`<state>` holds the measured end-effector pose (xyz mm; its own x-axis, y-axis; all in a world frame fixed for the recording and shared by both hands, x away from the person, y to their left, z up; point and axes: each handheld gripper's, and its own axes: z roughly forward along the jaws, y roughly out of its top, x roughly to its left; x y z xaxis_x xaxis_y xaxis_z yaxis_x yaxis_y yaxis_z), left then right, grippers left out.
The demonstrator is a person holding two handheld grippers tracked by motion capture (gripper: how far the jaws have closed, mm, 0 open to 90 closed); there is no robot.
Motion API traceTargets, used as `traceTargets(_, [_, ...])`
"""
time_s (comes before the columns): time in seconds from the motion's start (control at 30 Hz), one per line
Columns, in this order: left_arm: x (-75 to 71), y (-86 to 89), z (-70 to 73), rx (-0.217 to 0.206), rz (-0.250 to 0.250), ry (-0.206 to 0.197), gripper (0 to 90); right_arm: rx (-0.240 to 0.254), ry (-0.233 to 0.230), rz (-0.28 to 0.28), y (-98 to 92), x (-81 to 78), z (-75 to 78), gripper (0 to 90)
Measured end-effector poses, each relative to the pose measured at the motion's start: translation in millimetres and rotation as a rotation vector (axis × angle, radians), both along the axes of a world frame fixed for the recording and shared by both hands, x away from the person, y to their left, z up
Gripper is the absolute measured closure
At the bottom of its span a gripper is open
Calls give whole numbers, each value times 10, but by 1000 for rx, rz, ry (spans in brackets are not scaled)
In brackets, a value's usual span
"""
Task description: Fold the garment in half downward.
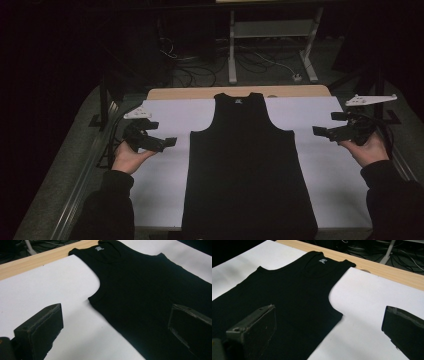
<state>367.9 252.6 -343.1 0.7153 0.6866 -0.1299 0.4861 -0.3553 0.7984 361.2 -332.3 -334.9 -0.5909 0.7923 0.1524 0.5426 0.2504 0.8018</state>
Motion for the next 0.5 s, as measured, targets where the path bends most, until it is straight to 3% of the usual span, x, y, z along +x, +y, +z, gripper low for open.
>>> traceTargets(0.5, [259, -140, 127, 60, -48, 23, 0, -11, 39, 8, 110, 277, 36, 0])
